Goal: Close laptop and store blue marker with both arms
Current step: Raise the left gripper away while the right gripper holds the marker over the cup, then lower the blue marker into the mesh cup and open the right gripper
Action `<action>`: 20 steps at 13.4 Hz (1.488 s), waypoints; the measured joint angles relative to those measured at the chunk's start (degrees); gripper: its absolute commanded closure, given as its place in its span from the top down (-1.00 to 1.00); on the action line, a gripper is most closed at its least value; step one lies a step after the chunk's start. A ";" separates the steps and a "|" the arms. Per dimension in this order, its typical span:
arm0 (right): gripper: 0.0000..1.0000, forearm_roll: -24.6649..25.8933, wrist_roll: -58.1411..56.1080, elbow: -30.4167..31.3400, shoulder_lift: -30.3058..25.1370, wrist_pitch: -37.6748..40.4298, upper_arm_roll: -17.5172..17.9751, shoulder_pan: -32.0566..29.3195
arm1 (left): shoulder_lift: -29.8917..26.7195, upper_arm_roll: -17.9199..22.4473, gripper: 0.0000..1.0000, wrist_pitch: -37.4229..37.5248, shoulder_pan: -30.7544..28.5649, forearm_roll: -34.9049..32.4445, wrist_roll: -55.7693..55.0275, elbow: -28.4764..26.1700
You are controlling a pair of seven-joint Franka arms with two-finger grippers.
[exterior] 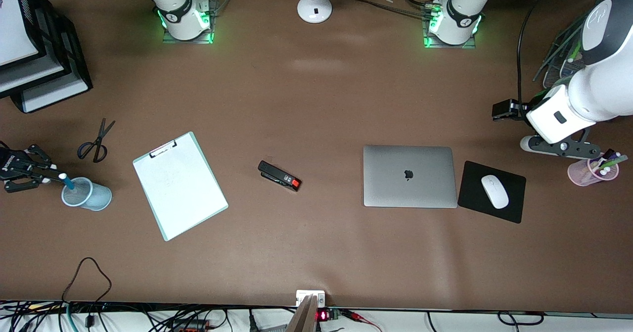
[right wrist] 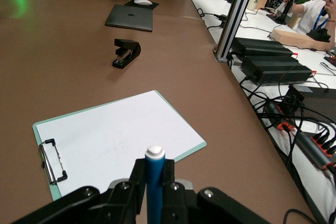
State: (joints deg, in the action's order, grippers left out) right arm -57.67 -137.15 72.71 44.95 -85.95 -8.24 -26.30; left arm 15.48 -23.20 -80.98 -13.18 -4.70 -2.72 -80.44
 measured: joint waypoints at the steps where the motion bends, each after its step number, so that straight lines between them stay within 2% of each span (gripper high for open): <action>1: -0.99 -0.01 -0.17 0.00 0.55 0.00 0.00 -0.01 | -0.31 0.29 1.00 -0.14 0.08 0.00 0.15 -0.11; 3: -0.99 -0.02 -1.27 -0.01 1.44 0.00 0.00 -0.07 | -2.32 2.97 1.00 -3.11 0.69 1.60 0.52 -2.21; 5: -0.99 -0.02 -1.62 -0.02 2.08 0.00 0.00 -0.22 | -6.99 9.34 1.00 -8.73 3.97 3.52 1.06 -8.17; 7: -0.99 -0.03 -1.82 -0.02 2.62 -0.02 0.00 -0.68 | -11.43 16.62 1.00 -10.75 9.35 3.86 1.41 -12.78; 9: -0.99 -0.03 -2.84 -0.02 2.99 -0.05 0.00 -1.39 | -14.27 19.98 1.00 -12.71 11.84 3.87 1.54 -15.11; 11: -0.99 -0.04 -3.39 -0.05 3.48 -0.14 0.00 -1.94 | -15.60 20.39 1.00 -13.01 12.48 3.87 1.55 -16.63; 17: -0.99 -0.12 -4.47 -0.14 5.34 -1.81 0.07 -2.08 | -14.99 20.33 1.00 -12.95 12.75 3.88 -1.11 -16.58; 20: -0.99 -0.27 -4.98 -0.15 5.67 -3.83 0.07 -2.15 | -14.94 19.98 1.00 -10.51 13.44 3.89 -3.67 -16.32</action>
State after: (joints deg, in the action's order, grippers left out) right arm -57.94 -142.13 72.56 50.62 -89.78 -8.18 -28.45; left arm 0.54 -3.22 -91.49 0.26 -0.80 -6.39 -96.76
